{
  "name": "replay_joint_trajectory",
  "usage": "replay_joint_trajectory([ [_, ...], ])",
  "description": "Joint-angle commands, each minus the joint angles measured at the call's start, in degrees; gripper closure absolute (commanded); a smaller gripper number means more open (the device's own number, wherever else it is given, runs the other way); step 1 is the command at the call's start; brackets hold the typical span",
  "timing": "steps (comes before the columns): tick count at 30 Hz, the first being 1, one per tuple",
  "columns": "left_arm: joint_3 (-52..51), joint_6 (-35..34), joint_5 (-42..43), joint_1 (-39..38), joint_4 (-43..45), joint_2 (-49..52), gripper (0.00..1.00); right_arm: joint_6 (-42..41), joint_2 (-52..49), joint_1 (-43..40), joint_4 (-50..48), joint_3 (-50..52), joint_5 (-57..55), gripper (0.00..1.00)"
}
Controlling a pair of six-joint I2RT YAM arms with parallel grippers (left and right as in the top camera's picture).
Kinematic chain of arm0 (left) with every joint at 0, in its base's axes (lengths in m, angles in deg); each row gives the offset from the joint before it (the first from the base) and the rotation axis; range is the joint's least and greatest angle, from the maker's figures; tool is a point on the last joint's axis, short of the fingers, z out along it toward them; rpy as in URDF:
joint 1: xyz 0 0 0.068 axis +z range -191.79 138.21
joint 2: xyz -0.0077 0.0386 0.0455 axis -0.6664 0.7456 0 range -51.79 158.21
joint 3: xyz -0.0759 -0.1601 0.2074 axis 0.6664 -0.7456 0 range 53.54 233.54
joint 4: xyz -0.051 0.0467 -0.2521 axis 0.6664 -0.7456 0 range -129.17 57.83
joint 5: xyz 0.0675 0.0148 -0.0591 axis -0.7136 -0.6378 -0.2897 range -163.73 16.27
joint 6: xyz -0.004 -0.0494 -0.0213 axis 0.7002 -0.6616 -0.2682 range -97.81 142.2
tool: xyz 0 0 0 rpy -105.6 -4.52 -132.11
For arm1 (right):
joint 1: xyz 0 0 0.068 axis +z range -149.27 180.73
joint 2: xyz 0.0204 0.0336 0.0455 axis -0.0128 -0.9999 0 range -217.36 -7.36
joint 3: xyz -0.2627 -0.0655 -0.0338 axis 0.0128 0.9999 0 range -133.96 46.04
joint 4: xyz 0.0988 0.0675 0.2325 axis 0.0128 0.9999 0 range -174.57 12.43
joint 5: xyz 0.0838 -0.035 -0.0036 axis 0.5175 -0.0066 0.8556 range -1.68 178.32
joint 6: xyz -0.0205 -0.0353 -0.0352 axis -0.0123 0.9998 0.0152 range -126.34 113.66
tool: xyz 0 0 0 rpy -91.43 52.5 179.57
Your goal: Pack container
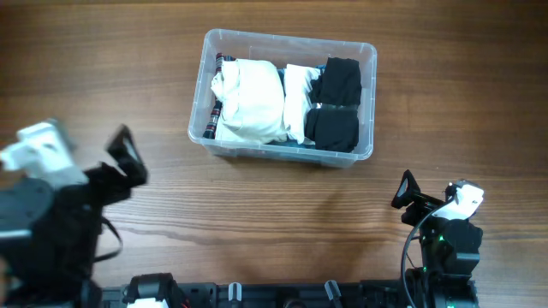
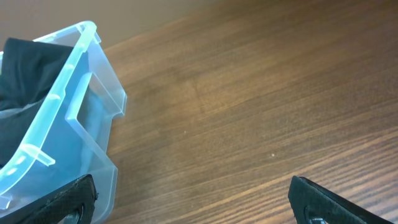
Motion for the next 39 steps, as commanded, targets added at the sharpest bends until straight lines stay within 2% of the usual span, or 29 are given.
replay_joint_trajectory([
  [1, -15.5, 3.1, 11.1, 0.3, 7.6, -8.0, 0.0, -0.4, 0.8, -0.3, -0.3, 0.0, 0.5, 0.0],
  [4, -26.9, 0.3, 13.3, 0.3, 12.4, -15.0, 0.0, -0.4, 0.8, -0.3, -0.3, 0.0, 0.5, 0.0],
  [7, -33.5, -0.5, 13.2, -1.5, 14.3, -20.9, 0.0, -0.4, 0.8, -0.3, -0.3, 0.0, 0.5, 0.0],
  [11, -38.6, -0.5, 13.2, -4.4, 14.5, -27.5, 0.0, -0.4, 0.8, -0.3, -0.3, 0.0, 0.5, 0.0],
  [23, -53.4, -0.5, 13.3, -5.6, 18.9, -38.6, 0.0, -0.4, 0.8, -0.3, -0.3, 0.0, 0.5, 0.0],
  [32, -60.5, -0.5, 12.9, -6.4, 20.0, -39.4, 0.0, -0.4, 0.8, -0.3, -0.3, 0.0, 0.5, 0.0],
  [39, -60.5, -0.5, 13.0, -6.4, 20.2, -39.3, 0.0, -0.4, 0.8, -0.3, -0.3, 0.0, 0.5, 0.0],
])
